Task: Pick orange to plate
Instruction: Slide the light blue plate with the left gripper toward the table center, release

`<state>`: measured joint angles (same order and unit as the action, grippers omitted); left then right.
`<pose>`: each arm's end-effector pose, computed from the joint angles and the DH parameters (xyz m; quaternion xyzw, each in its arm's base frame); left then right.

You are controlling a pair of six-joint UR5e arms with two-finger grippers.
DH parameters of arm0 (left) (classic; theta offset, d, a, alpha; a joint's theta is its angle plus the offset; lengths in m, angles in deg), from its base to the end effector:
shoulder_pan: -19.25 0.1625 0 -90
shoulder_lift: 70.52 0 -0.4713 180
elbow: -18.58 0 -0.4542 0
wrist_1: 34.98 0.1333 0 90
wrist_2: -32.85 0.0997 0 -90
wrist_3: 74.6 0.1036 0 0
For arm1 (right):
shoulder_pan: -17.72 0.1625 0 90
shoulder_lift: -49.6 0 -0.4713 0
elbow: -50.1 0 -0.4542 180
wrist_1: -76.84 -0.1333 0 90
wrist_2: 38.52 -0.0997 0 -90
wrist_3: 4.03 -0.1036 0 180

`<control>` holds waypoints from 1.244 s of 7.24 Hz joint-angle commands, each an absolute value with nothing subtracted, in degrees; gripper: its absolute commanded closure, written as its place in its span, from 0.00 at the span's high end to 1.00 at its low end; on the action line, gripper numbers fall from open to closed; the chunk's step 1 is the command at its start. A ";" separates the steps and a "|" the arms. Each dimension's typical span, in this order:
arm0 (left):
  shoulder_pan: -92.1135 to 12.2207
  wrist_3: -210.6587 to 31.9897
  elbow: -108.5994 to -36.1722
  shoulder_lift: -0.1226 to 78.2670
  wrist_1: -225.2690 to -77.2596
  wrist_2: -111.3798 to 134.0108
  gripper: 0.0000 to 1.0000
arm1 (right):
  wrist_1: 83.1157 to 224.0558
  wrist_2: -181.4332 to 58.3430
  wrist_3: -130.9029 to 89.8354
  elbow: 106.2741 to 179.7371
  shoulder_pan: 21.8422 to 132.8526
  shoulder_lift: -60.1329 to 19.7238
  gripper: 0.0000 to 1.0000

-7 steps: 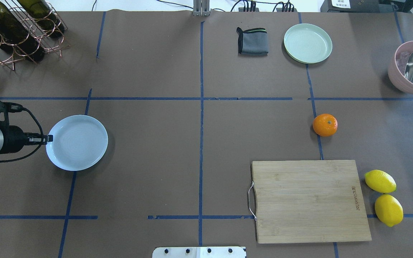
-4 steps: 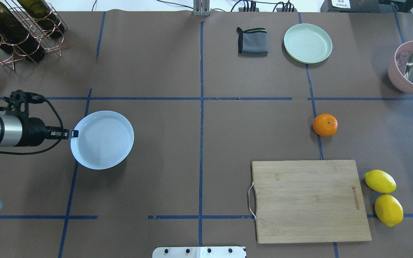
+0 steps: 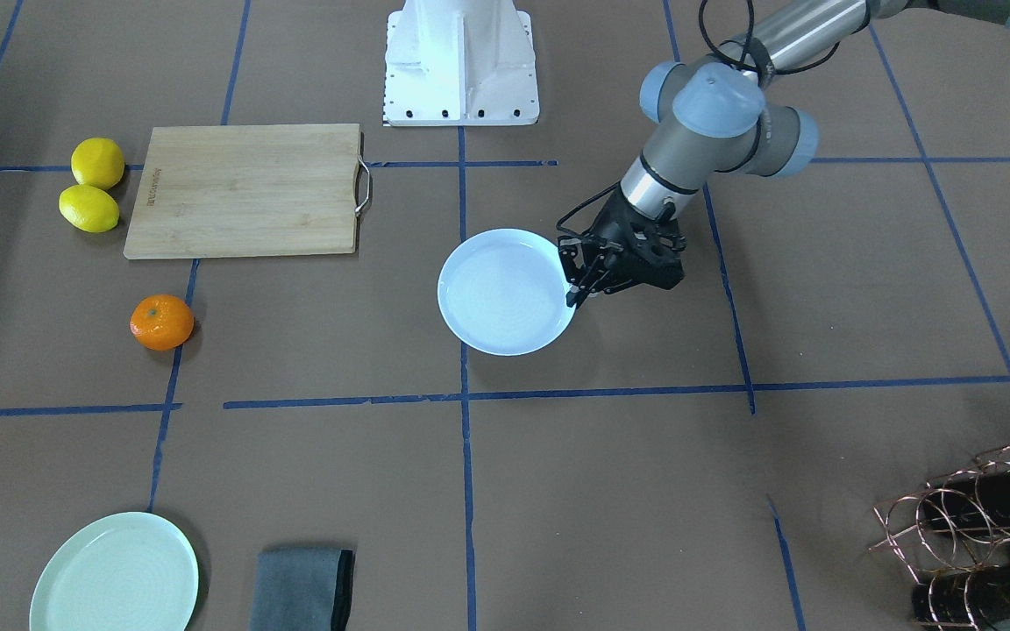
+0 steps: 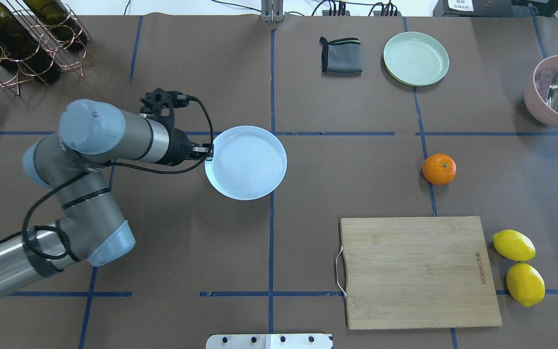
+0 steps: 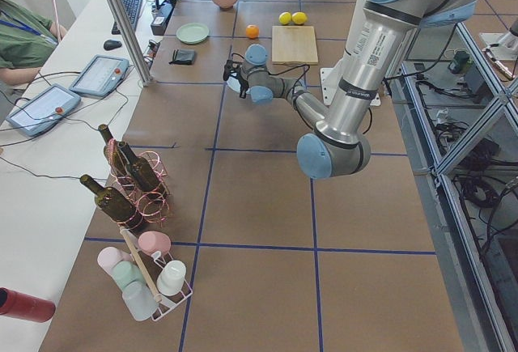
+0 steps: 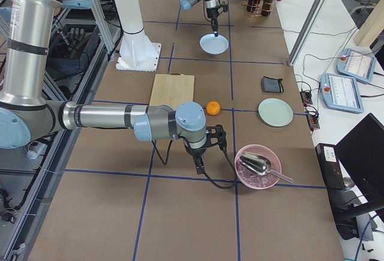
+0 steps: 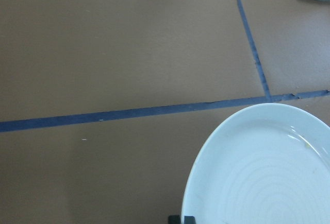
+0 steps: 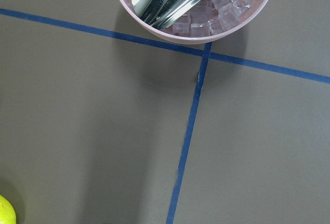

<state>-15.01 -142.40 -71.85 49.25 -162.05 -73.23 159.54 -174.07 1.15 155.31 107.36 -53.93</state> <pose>0.5667 -0.5126 0.2896 0.1568 0.5383 -0.0096 0.8280 0.0565 -0.4539 0.6635 0.0883 -0.3825 -0.0747 0.9167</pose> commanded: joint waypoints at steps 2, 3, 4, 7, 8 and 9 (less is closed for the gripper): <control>-11.78 -143.86 -63.69 55.07 -161.99 -68.59 0.00 | 159.54 -174.14 1.15 155.30 107.36 -53.93 1.00; -11.52 -143.60 -63.68 55.16 -161.99 -68.14 0.00 | 159.54 -174.05 1.15 155.30 107.36 -53.93 1.00; -11.51 -143.42 -63.77 55.16 -161.99 -68.14 0.60 | 159.54 -174.05 1.15 155.48 107.36 -53.93 1.00; -13.86 -138.98 -67.19 54.11 -159.80 -70.75 1.00 | 159.28 -174.05 1.51 157.23 107.36 -52.97 1.00; -16.76 -132.59 -73.29 50.10 -153.79 -73.91 1.00 | 159.28 -174.31 1.16 159.85 107.36 -52.97 1.00; -20.88 -123.56 -82.05 45.71 -145.81 -76.46 1.00 | 159.28 -176.05 1.07 162.31 107.28 -53.05 1.00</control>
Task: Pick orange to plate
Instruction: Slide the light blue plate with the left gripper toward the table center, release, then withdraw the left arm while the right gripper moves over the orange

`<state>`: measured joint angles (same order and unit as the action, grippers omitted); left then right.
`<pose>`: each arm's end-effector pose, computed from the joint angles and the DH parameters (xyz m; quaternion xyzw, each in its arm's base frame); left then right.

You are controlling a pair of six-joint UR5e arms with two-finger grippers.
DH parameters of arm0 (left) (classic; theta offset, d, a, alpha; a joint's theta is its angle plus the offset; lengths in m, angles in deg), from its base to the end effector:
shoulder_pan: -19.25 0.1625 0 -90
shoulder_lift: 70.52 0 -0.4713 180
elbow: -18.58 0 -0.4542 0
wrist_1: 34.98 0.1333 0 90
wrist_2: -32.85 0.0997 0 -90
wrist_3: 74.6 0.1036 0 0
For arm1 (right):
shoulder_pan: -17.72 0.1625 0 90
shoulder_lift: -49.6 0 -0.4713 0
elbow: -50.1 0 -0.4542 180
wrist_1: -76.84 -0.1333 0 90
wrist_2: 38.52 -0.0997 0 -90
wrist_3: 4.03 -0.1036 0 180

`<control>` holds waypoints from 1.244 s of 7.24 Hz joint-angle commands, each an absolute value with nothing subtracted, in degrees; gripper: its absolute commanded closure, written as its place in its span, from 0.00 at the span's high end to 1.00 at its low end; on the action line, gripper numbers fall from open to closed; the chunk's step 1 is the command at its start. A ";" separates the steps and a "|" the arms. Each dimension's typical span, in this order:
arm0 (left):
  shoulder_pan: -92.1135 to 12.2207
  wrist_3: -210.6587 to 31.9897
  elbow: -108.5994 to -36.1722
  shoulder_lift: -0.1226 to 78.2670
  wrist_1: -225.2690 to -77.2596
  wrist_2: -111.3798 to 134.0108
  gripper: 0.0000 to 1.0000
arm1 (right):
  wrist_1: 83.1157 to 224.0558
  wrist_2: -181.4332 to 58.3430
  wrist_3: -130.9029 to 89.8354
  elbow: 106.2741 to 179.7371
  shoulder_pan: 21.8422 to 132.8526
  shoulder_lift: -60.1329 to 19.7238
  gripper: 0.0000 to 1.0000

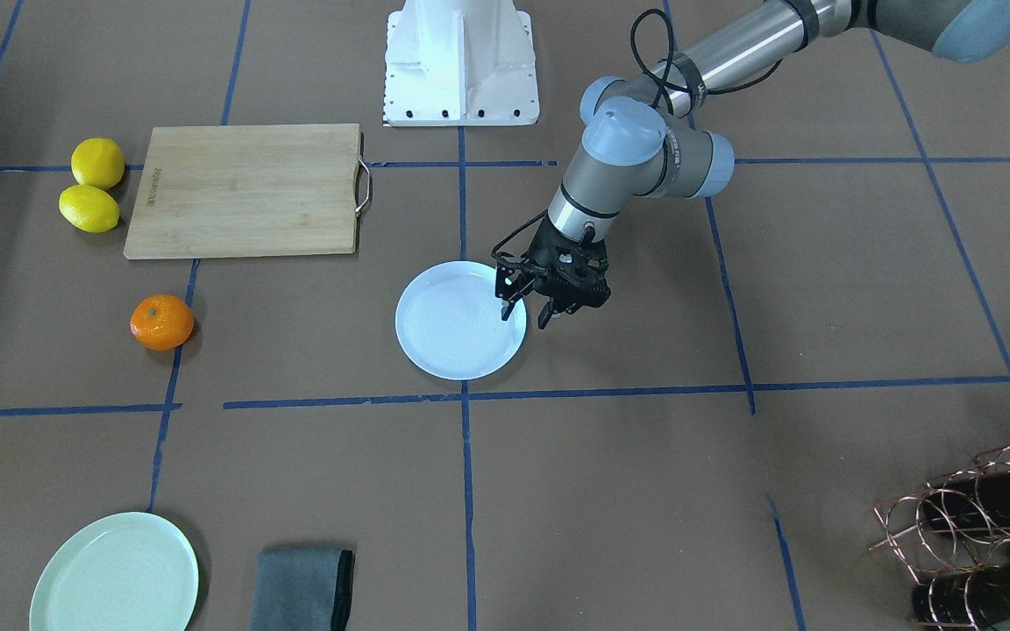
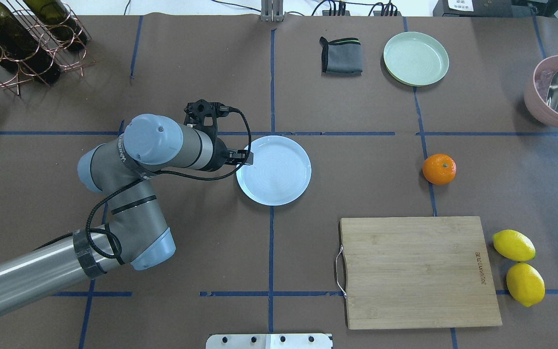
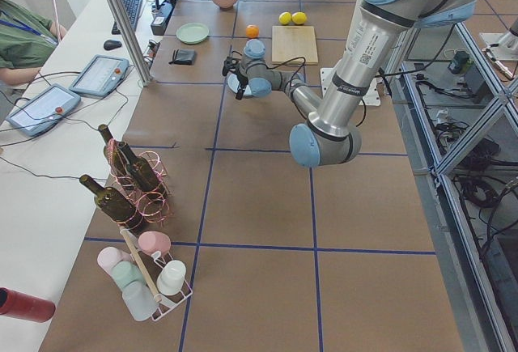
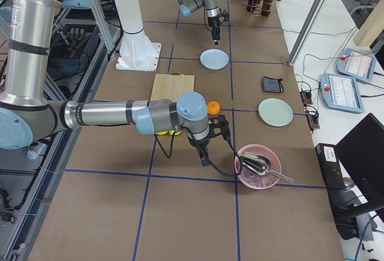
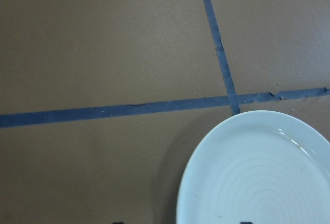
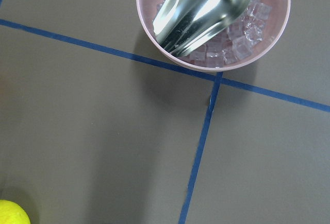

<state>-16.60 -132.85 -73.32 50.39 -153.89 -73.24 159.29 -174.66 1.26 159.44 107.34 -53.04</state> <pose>0.5537 -0.5291 0.2801 0.1827 0.4889 0.0413 0.8520 0.0555 -0.4626 0.6144 0.1307 -0.3836 -0.0937 0.9094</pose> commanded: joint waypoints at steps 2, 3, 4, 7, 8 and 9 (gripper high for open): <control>-32.53 -105.65 -92.64 34.23 -138.01 -80.15 1.00 | 159.28 -176.78 1.24 162.51 105.54 -52.88 1.00; -42.18 -92.84 -92.34 29.72 -137.73 -86.44 1.00 | 159.28 -176.78 1.07 162.42 104.91 -52.01 1.00; -51.84 -78.96 -88.07 27.06 -137.56 -93.64 1.00 | 159.37 -176.69 0.37 162.34 103.34 -49.56 1.00; -67.29 -64.69 -79.53 20.54 -131.45 -96.00 1.00 | 156.76 -176.51 -1.48 162.16 102.18 -48.39 1.00; -69.58 -64.24 -79.33 20.36 -126.70 -96.09 1.00 | 156.73 -176.42 -1.57 162.16 101.83 -48.31 1.00; -72.74 -64.32 -78.89 18.70 -123.00 -96.09 1.00 | 156.82 -176.34 -2.70 162.16 100.44 -47.61 1.00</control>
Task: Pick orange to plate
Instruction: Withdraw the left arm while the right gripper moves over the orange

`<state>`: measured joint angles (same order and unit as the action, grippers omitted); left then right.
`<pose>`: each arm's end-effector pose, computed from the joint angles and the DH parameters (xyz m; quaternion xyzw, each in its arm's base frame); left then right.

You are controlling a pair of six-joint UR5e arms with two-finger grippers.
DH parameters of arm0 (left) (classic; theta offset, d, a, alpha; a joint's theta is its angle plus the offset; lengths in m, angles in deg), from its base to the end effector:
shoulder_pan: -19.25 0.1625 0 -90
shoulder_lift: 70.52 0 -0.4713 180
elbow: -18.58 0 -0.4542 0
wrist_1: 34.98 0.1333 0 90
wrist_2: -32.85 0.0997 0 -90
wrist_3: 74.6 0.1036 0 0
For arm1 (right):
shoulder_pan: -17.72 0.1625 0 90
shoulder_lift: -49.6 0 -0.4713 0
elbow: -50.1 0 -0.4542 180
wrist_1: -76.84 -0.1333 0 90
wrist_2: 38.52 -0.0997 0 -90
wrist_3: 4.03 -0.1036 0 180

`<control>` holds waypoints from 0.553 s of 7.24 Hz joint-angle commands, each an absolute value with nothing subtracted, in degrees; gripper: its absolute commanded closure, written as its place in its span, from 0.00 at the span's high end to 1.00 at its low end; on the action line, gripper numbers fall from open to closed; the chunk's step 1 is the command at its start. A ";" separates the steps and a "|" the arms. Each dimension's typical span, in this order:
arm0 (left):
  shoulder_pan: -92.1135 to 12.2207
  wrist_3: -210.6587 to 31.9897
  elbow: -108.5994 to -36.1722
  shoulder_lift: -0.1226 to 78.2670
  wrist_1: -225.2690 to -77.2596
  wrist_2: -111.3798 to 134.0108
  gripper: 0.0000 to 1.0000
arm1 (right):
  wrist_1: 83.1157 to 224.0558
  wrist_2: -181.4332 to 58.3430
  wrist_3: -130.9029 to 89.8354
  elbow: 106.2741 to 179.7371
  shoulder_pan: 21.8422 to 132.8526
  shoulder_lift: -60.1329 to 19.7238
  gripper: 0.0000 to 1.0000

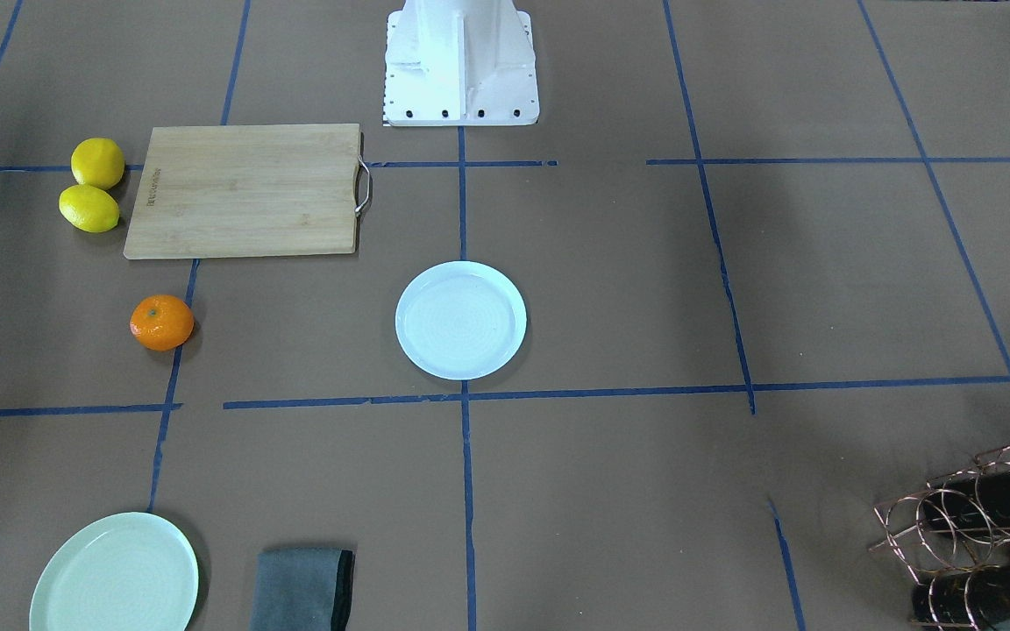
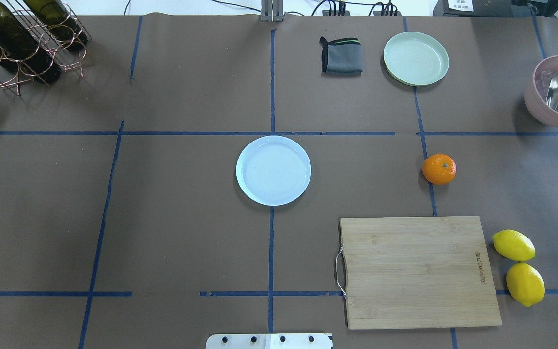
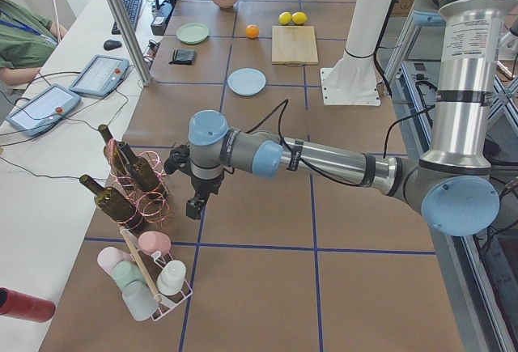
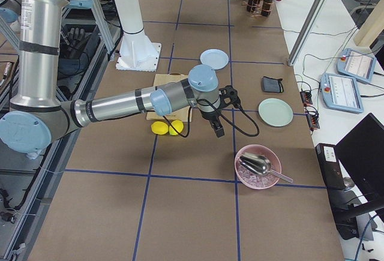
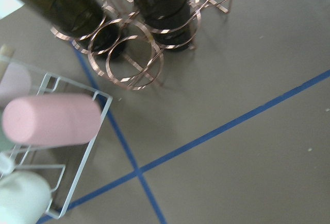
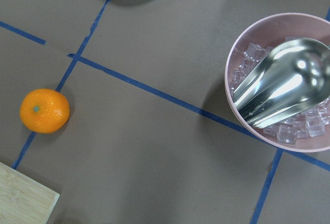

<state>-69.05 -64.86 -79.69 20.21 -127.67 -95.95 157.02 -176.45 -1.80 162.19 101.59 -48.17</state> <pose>-0.0515 -0.5704 0.6216 0.1190 0.3229 0.1272 0.9303 0.0031 -0.4989 0.5397 0.1775 -0.4035 -0.1498 0.8850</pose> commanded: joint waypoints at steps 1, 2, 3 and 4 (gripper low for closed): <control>-72.86 -64.41 -79.15 17.56 -121.48 -96.17 1.00 | 156.65 -174.94 -8.02 162.25 97.55 -46.30 1.00; -72.77 -64.50 -79.15 17.11 -121.30 -96.17 1.00 | 156.12 -173.10 -13.64 162.33 92.91 -44.63 1.00; -72.69 -64.93 -80.11 17.28 -121.55 -96.26 1.00 | 154.12 -169.08 -22.84 162.25 87.12 -42.79 1.00; -72.68 -64.94 -80.12 17.45 -121.99 -96.26 1.00 | 150.35 -163.82 -31.28 162.07 81.23 -41.81 1.00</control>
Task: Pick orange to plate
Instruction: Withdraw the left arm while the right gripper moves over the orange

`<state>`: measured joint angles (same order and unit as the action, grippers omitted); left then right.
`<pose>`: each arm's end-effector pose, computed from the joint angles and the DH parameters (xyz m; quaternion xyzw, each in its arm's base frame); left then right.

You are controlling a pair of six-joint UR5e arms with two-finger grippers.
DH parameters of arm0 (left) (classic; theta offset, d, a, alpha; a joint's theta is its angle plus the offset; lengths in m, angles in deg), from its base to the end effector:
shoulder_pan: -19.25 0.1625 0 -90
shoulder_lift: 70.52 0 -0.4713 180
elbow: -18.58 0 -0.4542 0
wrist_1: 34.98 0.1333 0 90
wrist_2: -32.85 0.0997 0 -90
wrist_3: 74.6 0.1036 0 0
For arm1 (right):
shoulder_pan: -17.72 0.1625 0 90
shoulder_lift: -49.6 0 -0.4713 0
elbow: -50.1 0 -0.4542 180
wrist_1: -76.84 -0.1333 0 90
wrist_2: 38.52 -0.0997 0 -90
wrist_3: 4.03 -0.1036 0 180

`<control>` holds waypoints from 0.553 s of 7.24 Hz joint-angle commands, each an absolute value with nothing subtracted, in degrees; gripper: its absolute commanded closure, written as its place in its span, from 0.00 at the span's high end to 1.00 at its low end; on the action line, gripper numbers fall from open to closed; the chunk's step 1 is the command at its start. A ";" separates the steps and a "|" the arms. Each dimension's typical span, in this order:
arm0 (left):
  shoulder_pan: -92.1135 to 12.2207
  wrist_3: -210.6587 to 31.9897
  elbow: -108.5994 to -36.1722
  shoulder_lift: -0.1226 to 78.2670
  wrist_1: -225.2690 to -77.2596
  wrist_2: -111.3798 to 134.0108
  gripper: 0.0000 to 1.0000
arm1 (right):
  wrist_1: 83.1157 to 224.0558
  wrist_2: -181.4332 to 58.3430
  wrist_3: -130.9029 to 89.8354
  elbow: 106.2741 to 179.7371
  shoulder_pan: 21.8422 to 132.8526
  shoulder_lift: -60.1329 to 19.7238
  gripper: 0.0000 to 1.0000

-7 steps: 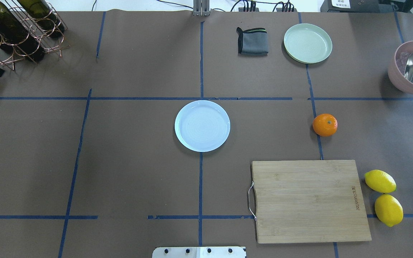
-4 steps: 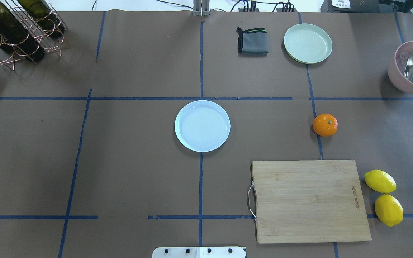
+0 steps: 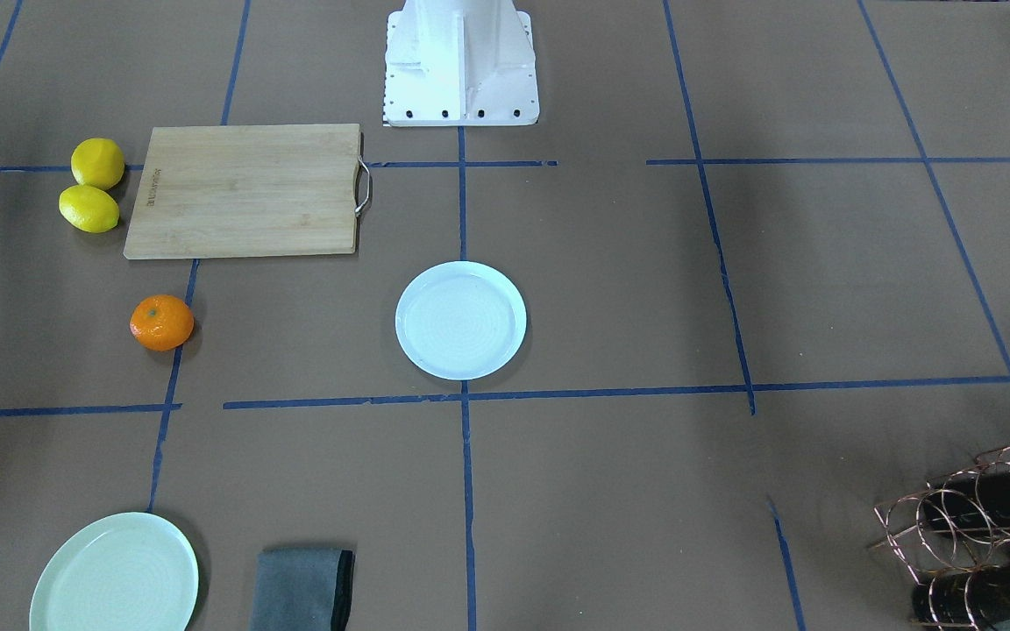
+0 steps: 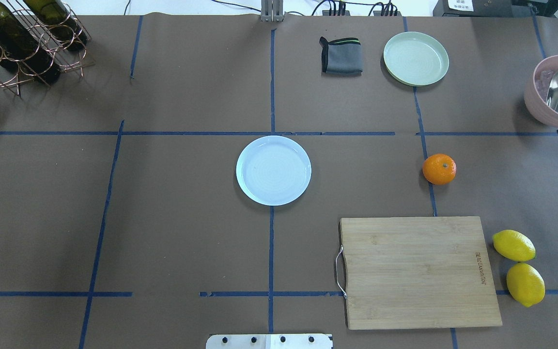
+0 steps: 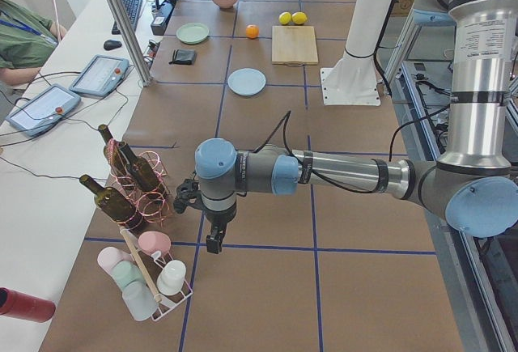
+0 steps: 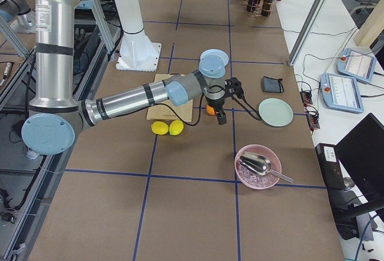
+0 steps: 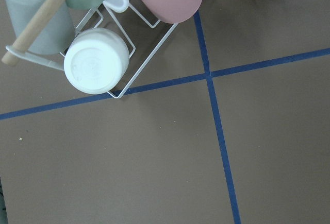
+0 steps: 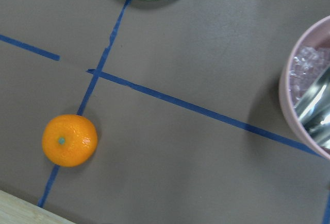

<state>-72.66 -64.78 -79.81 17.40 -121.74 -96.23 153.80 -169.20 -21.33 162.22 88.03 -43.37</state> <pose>-0.0859 -0.5356 0.6585 0.0593 0.3300 0.0739 0.9392 -0.1169 -0.5220 0.4975 0.1406 -0.3992 -0.1151 0.8987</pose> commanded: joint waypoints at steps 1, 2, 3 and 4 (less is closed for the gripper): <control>-72.68 -64.94 -80.38 17.63 -122.08 -96.26 1.00 | 147.53 -157.50 -39.72 161.46 74.30 -40.24 1.00; -72.60 -64.94 -80.38 17.89 -122.08 -96.26 1.00 | 147.33 -153.18 -44.59 160.32 69.36 -38.13 1.00; -72.60 -64.94 -80.99 17.90 -122.17 -96.26 1.00 | 147.24 -148.61 -47.42 158.49 65.91 -36.46 1.00; -72.60 -64.94 -81.17 17.90 -122.17 -96.26 1.00 | 145.76 -146.30 -49.36 157.95 63.70 -36.35 1.00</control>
<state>-72.61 -64.93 -80.81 17.85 -122.13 -96.26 147.11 -150.50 -45.81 159.15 67.55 -37.35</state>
